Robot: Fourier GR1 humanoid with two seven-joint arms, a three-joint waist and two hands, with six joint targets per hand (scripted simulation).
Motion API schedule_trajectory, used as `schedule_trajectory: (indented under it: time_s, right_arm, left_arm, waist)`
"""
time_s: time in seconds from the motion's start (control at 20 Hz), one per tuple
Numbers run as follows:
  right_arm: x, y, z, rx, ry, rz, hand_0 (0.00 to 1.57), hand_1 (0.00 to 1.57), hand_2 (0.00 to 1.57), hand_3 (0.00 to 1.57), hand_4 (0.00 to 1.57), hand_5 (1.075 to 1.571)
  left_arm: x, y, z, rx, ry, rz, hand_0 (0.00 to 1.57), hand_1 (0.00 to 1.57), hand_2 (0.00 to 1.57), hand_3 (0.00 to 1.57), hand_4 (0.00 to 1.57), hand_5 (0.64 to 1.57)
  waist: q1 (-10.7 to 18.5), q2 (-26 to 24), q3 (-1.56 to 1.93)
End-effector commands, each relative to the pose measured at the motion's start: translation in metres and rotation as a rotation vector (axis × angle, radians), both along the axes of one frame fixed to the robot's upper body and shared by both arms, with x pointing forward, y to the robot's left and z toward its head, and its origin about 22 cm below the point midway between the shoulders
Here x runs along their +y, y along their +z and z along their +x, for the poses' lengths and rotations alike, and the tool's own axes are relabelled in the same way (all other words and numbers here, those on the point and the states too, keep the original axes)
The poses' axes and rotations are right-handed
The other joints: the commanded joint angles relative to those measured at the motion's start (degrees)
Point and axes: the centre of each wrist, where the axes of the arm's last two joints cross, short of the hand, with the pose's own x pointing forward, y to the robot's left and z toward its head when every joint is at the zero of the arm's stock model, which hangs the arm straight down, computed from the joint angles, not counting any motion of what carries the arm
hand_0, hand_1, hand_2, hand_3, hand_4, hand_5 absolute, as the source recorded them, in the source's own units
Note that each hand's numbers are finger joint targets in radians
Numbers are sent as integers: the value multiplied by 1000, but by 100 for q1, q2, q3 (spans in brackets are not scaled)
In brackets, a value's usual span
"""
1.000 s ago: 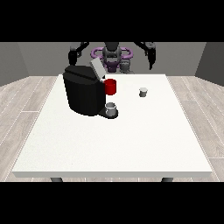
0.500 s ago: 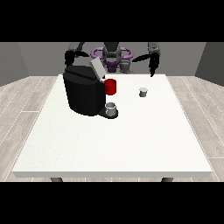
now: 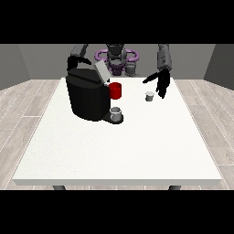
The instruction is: Insert the coffee pod into the coffee machine and close the lid
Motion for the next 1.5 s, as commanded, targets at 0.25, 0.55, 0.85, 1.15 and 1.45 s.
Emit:
schedule_trajectory:
  time_s: [0.25, 0.55, 0.85, 1.15, 1.45]
  right_arm:
    - [19, -2, 10, -5, -23, -16, 0, 0, 0, 0, 486, 1571]
    - [12, -9, 19, 9, -60, -25, 0, 0, 0, 0, 448, 1571]
    - [6, -10, 21, 26, -68, -37, 0, 0, 0, 0, 405, 1571]
    - [-5, -19, 32, 19, -106, -43, 0, 0, 0, 0, 323, 1571]
    - [11, -3, 41, 51, -114, -11, 0, 0, 0, 0, 410, 1571]
  left_arm:
    - [21, 1, 33, 106, 19, 136, 0, 0, 0, 0, 0, 1571]
    - [25, 14, 54, 146, -23, 189, 0, 0, 0, 0, 0, 1571]
    - [14, -14, 52, 199, -47, 255, 0, 0, 0, 0, 0, 1571]
    - [1, -10, 62, 210, -99, 219, 0, 0, 188, 0, 0, 1571]
    - [-2, -8, 68, 148, -113, 275, 1124, 1124, 1180, 1011, 0, 1571]
  waist:
    - [-34, 432, 0]
    - [-80, 613, 1]
    - [-19, 502, 1]
    - [105, 548, 1]
    - [9, 605, -1]
